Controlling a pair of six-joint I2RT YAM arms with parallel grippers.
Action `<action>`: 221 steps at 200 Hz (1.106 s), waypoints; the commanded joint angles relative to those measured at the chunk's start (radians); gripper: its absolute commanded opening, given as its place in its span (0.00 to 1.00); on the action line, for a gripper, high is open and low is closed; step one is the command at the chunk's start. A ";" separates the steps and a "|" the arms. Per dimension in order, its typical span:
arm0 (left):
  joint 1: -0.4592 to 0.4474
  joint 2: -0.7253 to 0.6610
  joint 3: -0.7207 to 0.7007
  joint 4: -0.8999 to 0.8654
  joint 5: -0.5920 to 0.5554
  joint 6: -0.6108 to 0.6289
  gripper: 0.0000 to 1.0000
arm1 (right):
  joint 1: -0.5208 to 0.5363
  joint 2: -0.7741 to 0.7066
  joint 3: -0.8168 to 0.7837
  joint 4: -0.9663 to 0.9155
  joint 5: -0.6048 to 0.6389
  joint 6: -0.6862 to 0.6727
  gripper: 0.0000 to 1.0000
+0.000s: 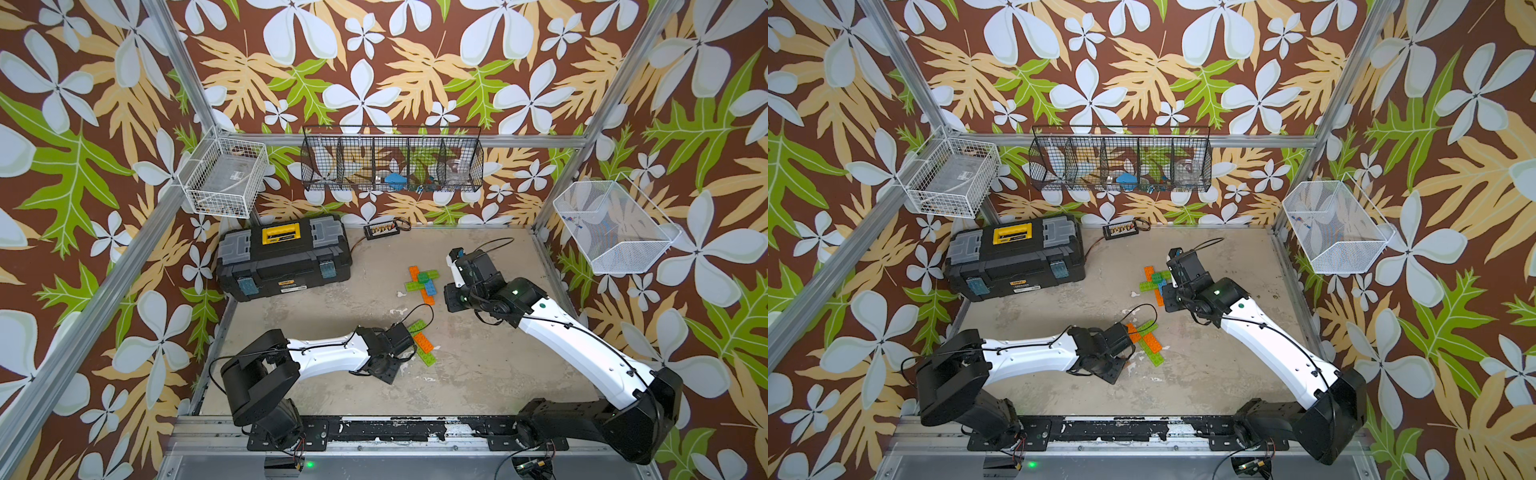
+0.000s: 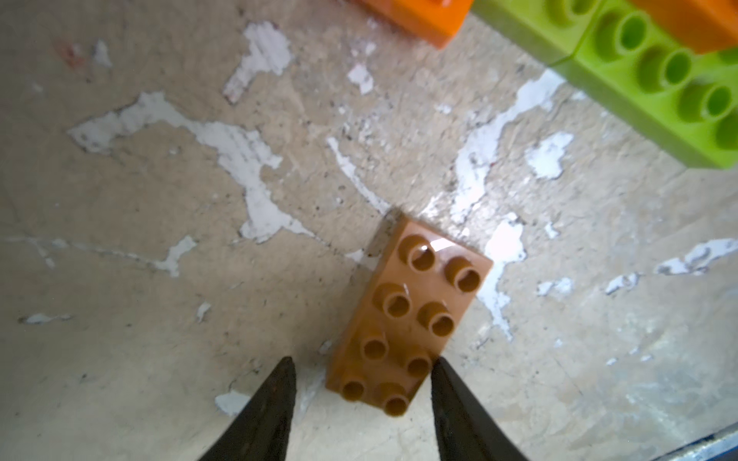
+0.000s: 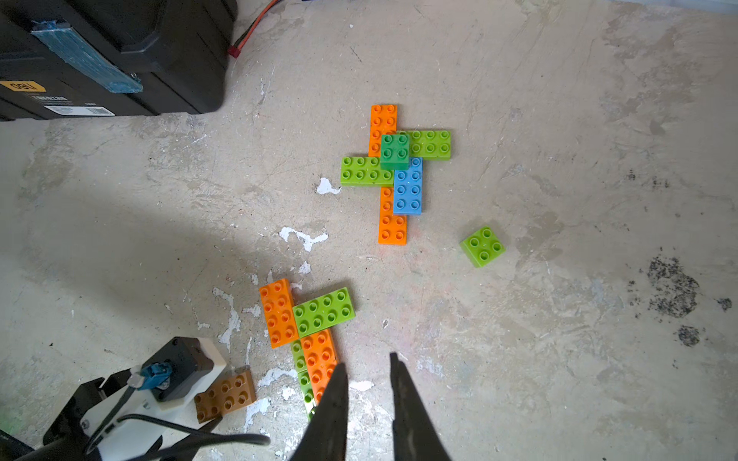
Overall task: Assemble a small pinwheel with lego
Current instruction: Place the lego brick at the center of the board, then pick up the lego brick from the center of the board.
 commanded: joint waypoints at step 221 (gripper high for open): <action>0.629 -0.682 -0.498 0.563 0.509 -0.368 0.58 | 0.412 0.578 0.113 -0.101 -0.199 0.101 0.24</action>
